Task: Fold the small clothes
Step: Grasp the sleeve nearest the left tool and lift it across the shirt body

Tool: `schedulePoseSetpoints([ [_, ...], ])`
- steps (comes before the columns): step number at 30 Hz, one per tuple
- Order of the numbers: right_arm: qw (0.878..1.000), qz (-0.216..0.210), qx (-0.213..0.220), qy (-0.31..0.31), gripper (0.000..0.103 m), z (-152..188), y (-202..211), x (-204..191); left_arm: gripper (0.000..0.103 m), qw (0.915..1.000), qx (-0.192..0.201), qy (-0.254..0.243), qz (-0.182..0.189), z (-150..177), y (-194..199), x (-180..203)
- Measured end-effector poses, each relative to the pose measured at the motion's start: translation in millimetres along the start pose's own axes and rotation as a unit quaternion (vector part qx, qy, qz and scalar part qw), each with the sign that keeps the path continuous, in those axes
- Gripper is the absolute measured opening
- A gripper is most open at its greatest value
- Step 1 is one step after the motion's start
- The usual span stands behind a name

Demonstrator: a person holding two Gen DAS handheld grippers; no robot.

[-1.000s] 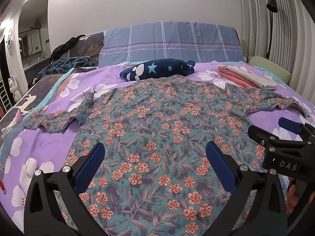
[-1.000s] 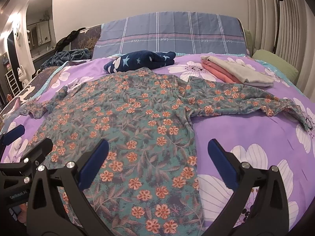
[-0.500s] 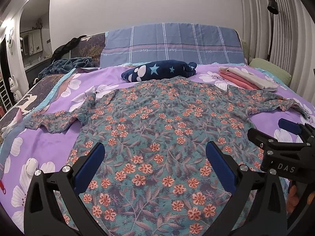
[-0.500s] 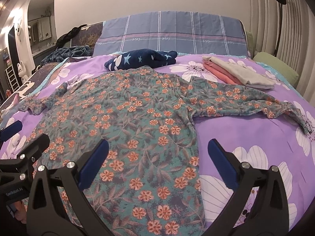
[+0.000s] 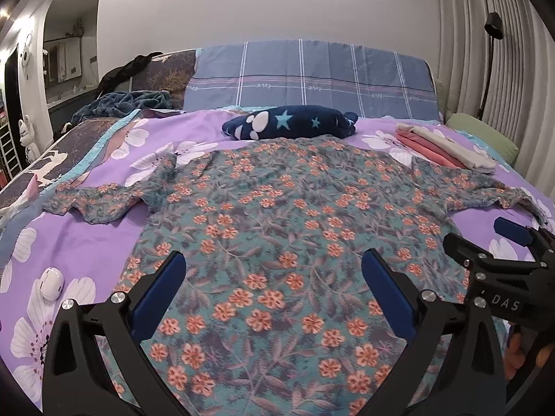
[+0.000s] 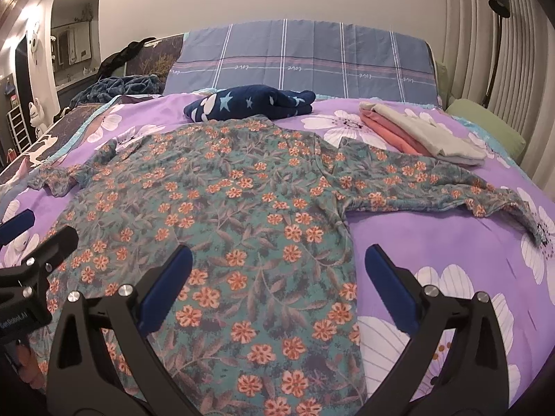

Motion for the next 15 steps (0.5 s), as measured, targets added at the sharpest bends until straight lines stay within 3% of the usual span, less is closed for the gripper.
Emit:
schedulePoseSetpoints([
  [6, 1.0, -0.012, 0.007, 0.021, 0.101, -4, -4, -9, 0.102, 0.998, -0.018, 0.06, 0.008, -7, -12, -47],
  [12, 0.999, -0.018, -0.016, 0.025, 0.101, -6, -23, -13, 0.102, 0.9874, -0.019, 0.148, -0.053, -19, -18, -130],
  [15, 0.999, -0.021, -0.033, 0.021, 0.101, -7, -36, -14, 0.102, 0.9842, -0.022, 0.159, -0.074, -22, -22, -155],
])
Point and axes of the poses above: each gripper's, at about its wrist camera, not at the fingertips, and y roughly against the way its jaws point, x to its right, z to its underside, the point moved 3 cm from there along -y, roughly the way its jaws point, and after that the axes turned 9 degrees about z, right-handed, at the moved point
